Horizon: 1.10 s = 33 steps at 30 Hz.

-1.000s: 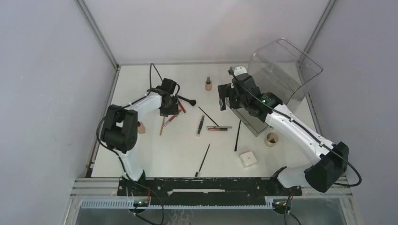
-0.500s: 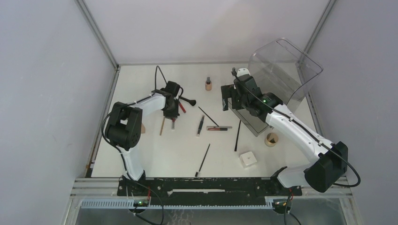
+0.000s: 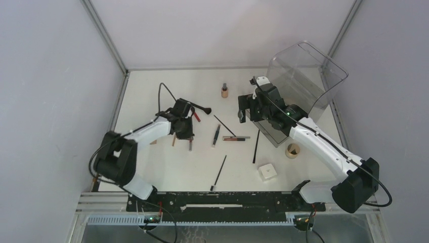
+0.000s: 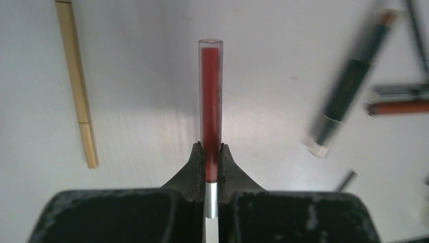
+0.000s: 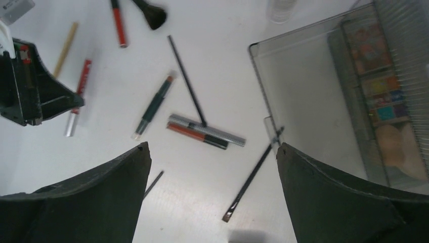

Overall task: Organize the makeup
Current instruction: Pick up the lipstick at the center of the board, then place the lipstick in the drawer.

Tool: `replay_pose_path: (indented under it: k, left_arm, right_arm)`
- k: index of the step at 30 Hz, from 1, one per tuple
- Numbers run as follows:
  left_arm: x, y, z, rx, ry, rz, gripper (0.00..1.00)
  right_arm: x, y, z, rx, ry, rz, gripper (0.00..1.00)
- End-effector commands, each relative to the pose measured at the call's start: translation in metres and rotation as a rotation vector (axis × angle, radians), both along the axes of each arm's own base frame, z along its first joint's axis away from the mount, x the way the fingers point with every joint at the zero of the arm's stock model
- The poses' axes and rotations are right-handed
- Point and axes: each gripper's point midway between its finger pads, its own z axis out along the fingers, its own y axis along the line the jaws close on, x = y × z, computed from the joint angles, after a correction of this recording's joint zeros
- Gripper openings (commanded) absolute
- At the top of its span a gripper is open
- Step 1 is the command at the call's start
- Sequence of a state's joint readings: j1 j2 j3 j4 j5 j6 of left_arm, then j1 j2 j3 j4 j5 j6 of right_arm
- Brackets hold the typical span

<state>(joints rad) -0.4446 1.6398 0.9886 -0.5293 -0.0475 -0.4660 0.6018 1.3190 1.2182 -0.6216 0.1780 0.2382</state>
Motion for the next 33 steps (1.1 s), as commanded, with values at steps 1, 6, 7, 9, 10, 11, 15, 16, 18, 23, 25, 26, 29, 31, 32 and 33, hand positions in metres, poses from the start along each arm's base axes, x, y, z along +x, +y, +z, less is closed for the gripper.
replay_pose_path:
  k: [1,6,7,9,10,11,15,16,18,23,25,26,29,31,32,33]
  left_arm:
    - [0.001,-0.051,0.072,-0.355,-0.191,-0.022,0.00]
    - [-0.001,-0.085,0.147,-0.641,-0.354,-0.111,0.00]
    - [-0.002,-0.091,0.160,-0.690,-0.357,-0.115,0.00]
    - [-0.006,-0.101,0.183,-0.773,-0.382,-0.156,0.00]
    - [-0.008,-0.104,0.191,-0.805,-0.393,-0.167,0.00]
    - [-0.010,-0.105,0.197,-0.826,-0.404,-0.178,0.00]
    - [-0.017,-0.108,0.208,-0.857,-0.417,-0.223,0.00]
    - [-0.020,-0.110,0.211,-0.870,-0.412,-0.244,0.00]
    - [-0.026,-0.113,0.214,-0.889,-0.404,-0.271,0.00]
    - [-0.032,-0.115,0.221,-0.902,-0.415,-0.295,0.00]
    - [-0.033,-0.114,0.222,-0.904,-0.415,-0.297,0.00]
    - [-0.035,-0.115,0.223,-0.907,-0.416,-0.304,0.00]
    - [-0.038,-0.115,0.222,-0.912,-0.409,-0.312,0.00]
    - [-0.039,-0.115,0.222,-0.911,-0.412,-0.316,0.00]
    - [-0.039,-0.115,0.222,-0.910,-0.413,-0.318,0.00]
    - [-0.039,-0.115,0.222,-0.909,-0.413,-0.319,0.00]
  right_arm:
    - [-0.012,0.038,0.039,0.213,-0.089,0.175,1.00]
    - [-0.040,0.090,0.052,0.448,0.015,0.393,0.98]
    - [-0.044,0.097,0.059,0.505,0.019,0.415,0.97]
    - [-0.048,0.109,0.066,0.617,0.024,0.423,0.96]
    - [-0.046,0.113,0.070,0.655,0.021,0.417,0.96]
    - [-0.044,0.116,0.073,0.686,0.018,0.409,0.94]
    - [-0.034,0.126,0.081,0.768,0.014,0.375,0.91]
    - [-0.032,0.129,0.082,0.783,0.015,0.375,0.91]
    - [-0.027,0.133,0.082,0.806,0.020,0.371,0.91]
    - [-0.017,0.148,0.066,0.809,0.086,0.348,0.86]
    - [-0.012,0.151,0.061,0.806,0.083,0.336,0.84]
    - [-0.009,0.151,0.059,0.802,0.077,0.326,0.80]
    - [-0.001,0.151,0.056,0.807,0.071,0.314,0.64]
    - [0.001,0.154,0.055,0.815,0.074,0.315,0.53]
    - [0.001,0.155,0.055,0.814,0.072,0.321,0.48]
    - [0.001,0.158,0.055,0.815,0.073,0.331,0.44]
